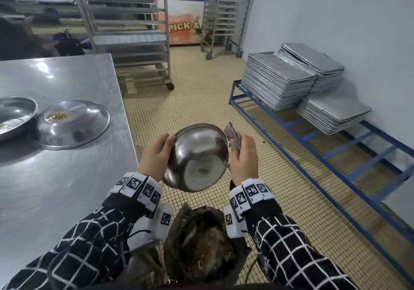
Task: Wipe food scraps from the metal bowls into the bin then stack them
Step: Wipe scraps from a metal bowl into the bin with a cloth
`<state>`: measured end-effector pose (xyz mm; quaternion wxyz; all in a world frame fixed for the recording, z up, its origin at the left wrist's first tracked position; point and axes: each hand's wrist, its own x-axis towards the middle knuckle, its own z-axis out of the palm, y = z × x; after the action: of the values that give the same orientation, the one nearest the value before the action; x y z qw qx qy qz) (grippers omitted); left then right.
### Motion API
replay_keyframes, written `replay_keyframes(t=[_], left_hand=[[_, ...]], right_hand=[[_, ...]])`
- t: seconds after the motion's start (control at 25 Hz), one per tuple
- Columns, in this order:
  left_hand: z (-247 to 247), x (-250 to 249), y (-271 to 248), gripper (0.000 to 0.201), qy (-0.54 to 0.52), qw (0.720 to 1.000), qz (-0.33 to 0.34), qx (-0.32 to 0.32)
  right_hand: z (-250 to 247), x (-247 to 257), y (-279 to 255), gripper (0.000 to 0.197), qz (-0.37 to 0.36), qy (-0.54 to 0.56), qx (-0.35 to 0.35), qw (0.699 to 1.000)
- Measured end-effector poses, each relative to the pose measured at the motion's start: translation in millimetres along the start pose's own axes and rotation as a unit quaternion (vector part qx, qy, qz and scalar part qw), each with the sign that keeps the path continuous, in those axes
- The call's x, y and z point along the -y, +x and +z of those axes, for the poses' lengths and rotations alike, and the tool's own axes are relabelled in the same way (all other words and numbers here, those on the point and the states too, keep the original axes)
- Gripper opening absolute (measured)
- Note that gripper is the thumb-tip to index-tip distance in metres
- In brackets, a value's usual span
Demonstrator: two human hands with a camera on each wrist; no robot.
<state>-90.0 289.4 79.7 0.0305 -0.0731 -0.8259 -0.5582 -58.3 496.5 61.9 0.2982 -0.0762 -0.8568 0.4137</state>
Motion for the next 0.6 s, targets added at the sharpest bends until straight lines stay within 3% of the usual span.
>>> replay_keyframes(t=[0.08,0.2,0.28,0.36,0.48,0.6], left_hand=[[3,-3,1,0.029,-0.026,0.999,-0.025,-0.024],[9,-12,3,0.031,-0.056,0.996,-0.046,-0.045],[11,-15,4,0.030,-0.065,0.996,-0.044,-0.048],[12,-15,4,0.030,-0.071,0.996,-0.044,-0.044],[12,-17,4,0.029,-0.092,0.994,-0.047,-0.028],[11,-22,7,0.026,-0.114,0.992,-0.054,-0.026]], right_hand=[[7,3,-18,0.038,0.032,0.018,0.058,0.998],[23,12,-55,0.060,-0.067,0.003,0.185,0.981],[31,15,-67,0.061,-0.158,-0.018,0.196,0.968],[34,18,-58,0.058,-0.195,-0.025,0.174,0.965],[32,24,-28,0.056,-0.167,-0.040,0.139,0.975],[28,13,-5,0.055,-0.058,-0.042,0.115,0.991]])
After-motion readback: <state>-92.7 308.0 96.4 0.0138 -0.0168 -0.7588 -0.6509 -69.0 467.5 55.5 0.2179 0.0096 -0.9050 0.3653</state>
